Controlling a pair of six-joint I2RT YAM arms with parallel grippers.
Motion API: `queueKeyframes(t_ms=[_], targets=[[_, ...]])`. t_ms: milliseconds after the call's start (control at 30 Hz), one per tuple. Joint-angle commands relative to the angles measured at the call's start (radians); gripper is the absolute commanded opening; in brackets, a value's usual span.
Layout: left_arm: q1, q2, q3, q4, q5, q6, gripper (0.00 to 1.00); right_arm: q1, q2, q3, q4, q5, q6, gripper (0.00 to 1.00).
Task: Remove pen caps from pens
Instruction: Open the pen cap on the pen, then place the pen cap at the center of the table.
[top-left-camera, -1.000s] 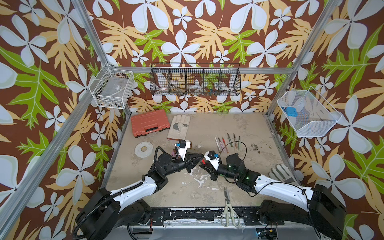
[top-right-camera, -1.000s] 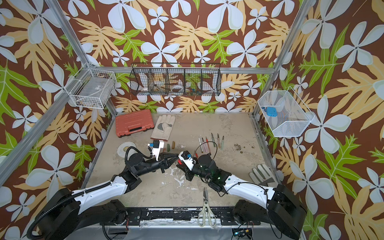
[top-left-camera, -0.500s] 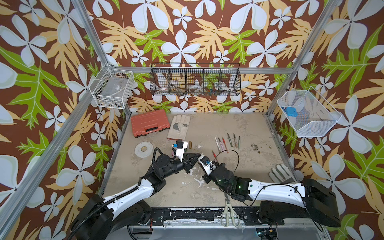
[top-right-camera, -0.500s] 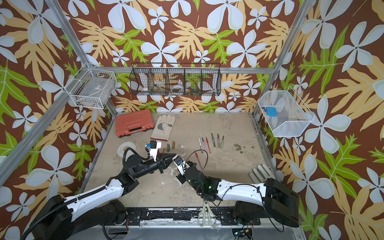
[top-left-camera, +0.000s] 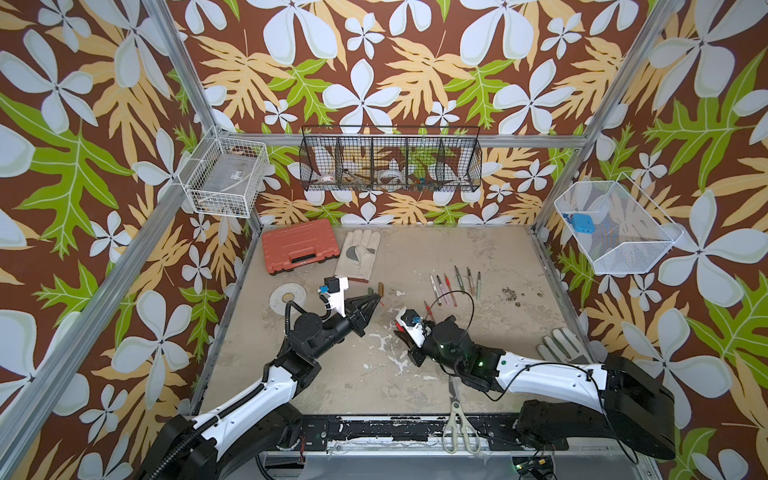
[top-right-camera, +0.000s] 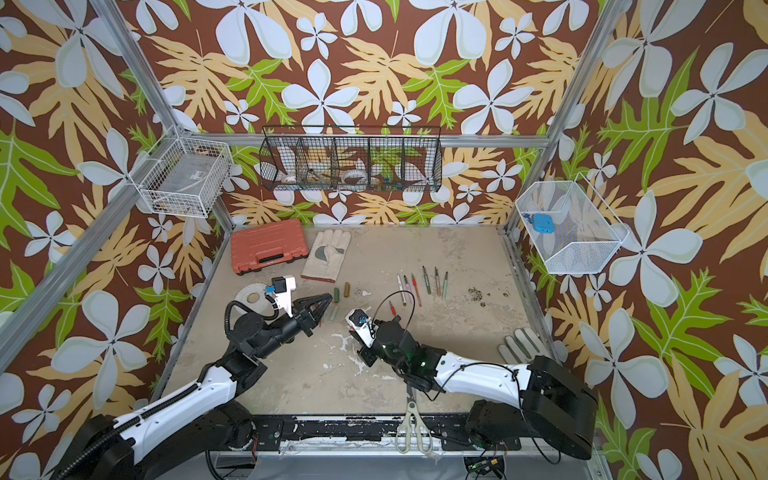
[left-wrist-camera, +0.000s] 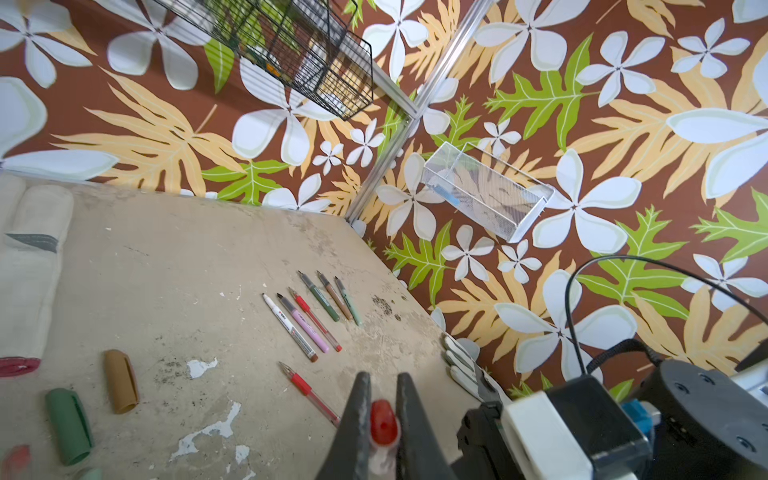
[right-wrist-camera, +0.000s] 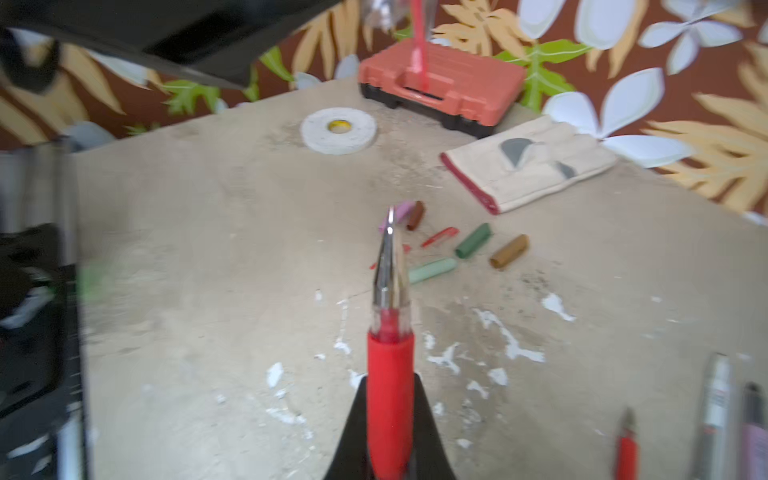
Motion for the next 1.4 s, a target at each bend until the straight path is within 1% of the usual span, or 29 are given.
queueKeyframes(t_ms=[0, 233, 433, 667, 900, 1033, 1133, 1233, 1367], targets=[[0.002, -0.023, -0.003, 0.013, -0.031, 0.011, 0.00, -0.013, -0.022, -0.012, 0.043, -0.166, 0.043, 0.00], [0.002, -0.043, -0.003, -0.012, -0.058, 0.028, 0.00, -0.019, -0.026, -0.008, 0.032, -0.143, 0.035, 0.00], [0.002, -0.028, 0.010, -0.037, -0.059, 0.031, 0.00, -0.020, -0.035, -0.001, 0.019, -0.139, 0.031, 0.00], [0.003, -0.020, 0.010, -0.039, -0.041, 0.055, 0.00, -0.023, -0.066, -0.003, -0.014, -0.034, 0.033, 0.00], [0.002, 0.007, 0.025, -0.094, -0.105, 0.049, 0.00, -0.067, -0.081, -0.003, -0.039, 0.066, 0.088, 0.00], [0.002, 0.114, 0.115, -0.212, -0.105, 0.061, 0.00, -0.119, -0.085, 0.002, -0.084, 0.154, 0.137, 0.00], [-0.002, 0.207, 0.165, -0.265, -0.097, 0.066, 0.00, -0.173, -0.083, -0.007, -0.103, 0.179, 0.182, 0.00], [-0.013, 0.298, 0.232, -0.358, -0.136, 0.081, 0.00, -0.236, -0.075, 0.001, -0.144, 0.194, 0.226, 0.00], [-0.020, 0.413, 0.300, -0.435, -0.132, 0.084, 0.00, -0.302, -0.081, -0.010, -0.180, 0.226, 0.275, 0.00]])
